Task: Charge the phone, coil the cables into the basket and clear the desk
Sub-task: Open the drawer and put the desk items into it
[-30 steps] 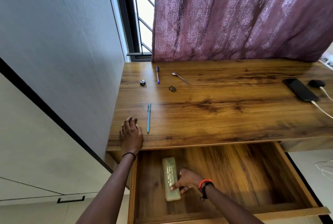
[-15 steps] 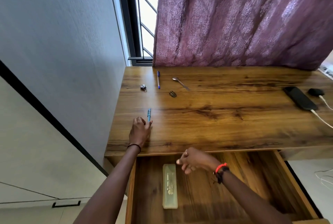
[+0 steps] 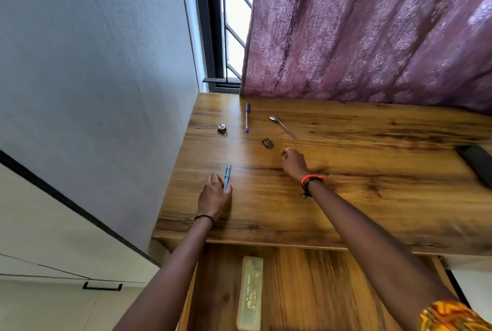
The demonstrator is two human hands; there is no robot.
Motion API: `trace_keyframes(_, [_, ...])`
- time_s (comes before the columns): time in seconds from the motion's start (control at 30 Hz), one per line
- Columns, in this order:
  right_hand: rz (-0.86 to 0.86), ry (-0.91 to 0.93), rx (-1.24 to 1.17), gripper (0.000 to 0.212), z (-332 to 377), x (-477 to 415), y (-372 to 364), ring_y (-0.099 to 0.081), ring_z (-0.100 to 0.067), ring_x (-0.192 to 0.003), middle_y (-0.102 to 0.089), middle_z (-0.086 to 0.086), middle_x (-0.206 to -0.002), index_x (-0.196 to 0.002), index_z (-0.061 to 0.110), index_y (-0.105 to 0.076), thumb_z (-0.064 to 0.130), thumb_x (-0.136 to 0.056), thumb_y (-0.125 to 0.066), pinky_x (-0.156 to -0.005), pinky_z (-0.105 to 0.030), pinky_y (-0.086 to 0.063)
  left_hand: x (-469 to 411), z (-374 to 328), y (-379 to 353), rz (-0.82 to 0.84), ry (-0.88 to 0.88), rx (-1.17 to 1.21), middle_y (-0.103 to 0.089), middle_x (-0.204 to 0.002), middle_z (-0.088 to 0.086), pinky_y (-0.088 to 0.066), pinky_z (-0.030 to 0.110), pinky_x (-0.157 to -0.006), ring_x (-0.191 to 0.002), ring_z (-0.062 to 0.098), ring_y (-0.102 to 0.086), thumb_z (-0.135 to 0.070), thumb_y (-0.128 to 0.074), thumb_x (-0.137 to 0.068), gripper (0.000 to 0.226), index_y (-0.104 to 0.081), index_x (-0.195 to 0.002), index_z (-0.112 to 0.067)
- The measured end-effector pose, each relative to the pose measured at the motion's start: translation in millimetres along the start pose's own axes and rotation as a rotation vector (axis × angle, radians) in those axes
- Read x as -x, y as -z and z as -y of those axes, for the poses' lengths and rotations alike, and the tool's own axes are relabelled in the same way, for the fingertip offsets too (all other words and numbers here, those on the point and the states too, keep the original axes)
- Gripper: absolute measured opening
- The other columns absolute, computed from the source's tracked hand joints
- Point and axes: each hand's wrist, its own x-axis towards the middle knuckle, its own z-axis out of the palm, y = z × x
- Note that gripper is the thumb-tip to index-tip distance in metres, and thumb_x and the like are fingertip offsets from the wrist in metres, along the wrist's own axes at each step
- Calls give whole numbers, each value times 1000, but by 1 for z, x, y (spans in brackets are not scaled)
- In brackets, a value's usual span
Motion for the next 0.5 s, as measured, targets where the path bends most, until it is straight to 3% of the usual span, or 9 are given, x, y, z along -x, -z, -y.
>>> trace_keyframes(0.1, [-6, 164, 148, 49, 5, -22, -10, -41, -36, -127, -46, -20, -136, -137, 10, -43, -4, -91, -32, -105, -38, -34, 0, 0, -2, -15, 1, -8, -54, -97, 9, -40, 30, -61, -80, 23, -55, -26, -56, -89, 20, -48, -96, -9])
trace_keyframes(0.2, [-9, 243, 215, 66, 14, -36, -16, -36, -41, -125, -34, -16, -143, -144, 27, -32, -8, -88, -30, -105, -45, -33, -1, 2, -4, -40, -8, -19, -51, -93, 5, -35, 25, -58, -75, 16, -49, -27, -56, -89, 19, -46, -95, -11])
trace_keyframes(0.27, [19, 281, 266, 70, 18, -43, -18, -32, -41, -128, -25, -13, -150, -145, 30, -30, -9, -87, -34, -106, -45, -31, -1, 3, -4, -35, -9, -14, -49, -91, 2, -34, 22, -56, -75, 15, -49, -27, -56, -89, 18, -46, -95, -13])
trace_keyframes(0.33, [49, 337, 334, 59, 20, -50, -19, -33, -39, -128, -30, -13, -148, -140, 22, -40, -6, -89, -36, -107, -43, -31, -2, 2, -4, -28, 7, -6, -49, -91, 2, -35, 23, -57, -75, 16, -50, -26, -55, -89, 18, -47, -95, -12])
trace_keyframes(0.4, [60, 393, 366, 40, 20, -54, -19, -43, -35, -121, -48, -14, -133, -124, 11, -55, -2, -91, -36, -101, -41, -37, -3, 2, -2, -23, 28, 11, -51, -90, 4, -36, 26, -60, -76, 17, -52, -25, -56, -89, 17, -48, -92, -12])
trace_keyframes(0.5, [39, 410, 331, 26, 16, -51, -15, -53, -32, -109, -60, -16, -112, -101, 4, -62, -4, -88, -41, -94, -40, -43, -5, 3, 2, -15, 59, 44, -56, -91, 8, -37, 25, -63, -78, 18, -53, -24, -58, -88, 16, -51, -90, -9])
